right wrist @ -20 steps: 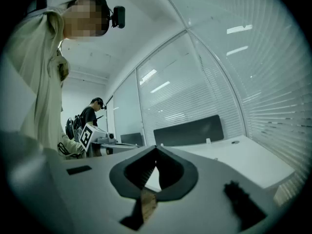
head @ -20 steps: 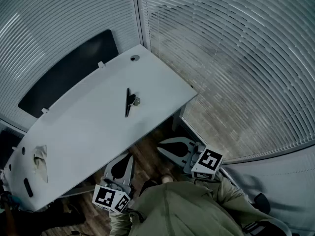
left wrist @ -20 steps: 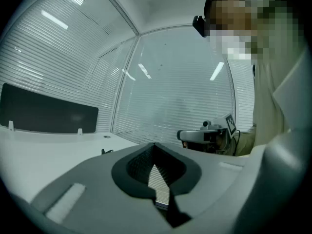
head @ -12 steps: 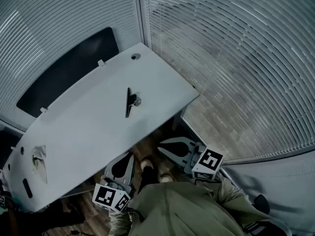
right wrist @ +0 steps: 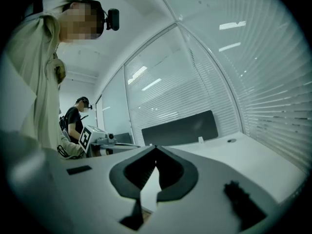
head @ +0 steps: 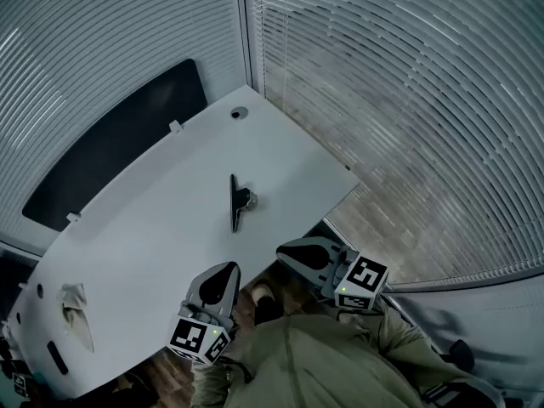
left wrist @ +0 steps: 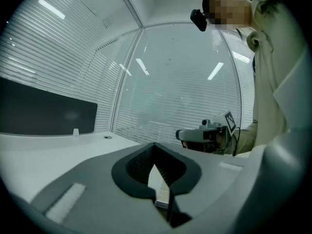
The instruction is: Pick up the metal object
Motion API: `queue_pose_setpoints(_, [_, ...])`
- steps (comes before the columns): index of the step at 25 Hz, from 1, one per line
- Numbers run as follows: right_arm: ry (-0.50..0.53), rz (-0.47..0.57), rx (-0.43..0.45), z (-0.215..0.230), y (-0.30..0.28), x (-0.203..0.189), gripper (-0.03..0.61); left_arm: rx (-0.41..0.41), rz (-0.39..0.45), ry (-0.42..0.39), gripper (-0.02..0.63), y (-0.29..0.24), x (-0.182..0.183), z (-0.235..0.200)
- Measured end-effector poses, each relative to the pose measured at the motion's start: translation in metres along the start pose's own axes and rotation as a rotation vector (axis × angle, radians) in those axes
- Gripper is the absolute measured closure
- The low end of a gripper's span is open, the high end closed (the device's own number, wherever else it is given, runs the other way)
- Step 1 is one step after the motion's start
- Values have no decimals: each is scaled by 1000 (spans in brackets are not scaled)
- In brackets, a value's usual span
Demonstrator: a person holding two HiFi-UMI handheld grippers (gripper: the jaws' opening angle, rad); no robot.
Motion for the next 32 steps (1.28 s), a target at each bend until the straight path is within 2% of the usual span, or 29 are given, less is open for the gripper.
queue_pose_setpoints(7, [-40, -37, -31, 14, -44, 6, 574, -64, -13, 8, 607, -13, 6, -48])
queue_pose_setpoints(11, [-67, -56, -41, 19, -65, 3, 574, -62, -8, 61, 607, -20, 3, -73])
queue_pose_setpoints(18, [-102, -88, -63, 33, -70, -1, 574, -104, -49, 60, 607, -44, -3, -84])
queue_pose_setpoints(22, [-115, -134, -62, 45, -76, -5, 574, -92, -112, 67, 607, -59, -5, -86])
queue_pose_setpoints(27, [-131, -199, -36, 60, -92, -18, 574, -47, -200, 117, 602, -77, -17, -93])
queue_pose_setpoints(29, [-137, -224, -26, 68, -99, -24, 574, -42, -226, 139, 549, -86, -21, -96])
queue_pose_setpoints(32, [-145, -257, -13, 82, -107, -33, 574, -24, -269, 148, 535, -102, -28, -103])
Point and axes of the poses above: the fingertips, and each gripper's own axes: y backward along the fingers, z to its right, x out of its top, the point moved 9 cm from there along y, backward along the fingers, and after that the axes turned 10 degrees about -z, right-handed, at the moved point
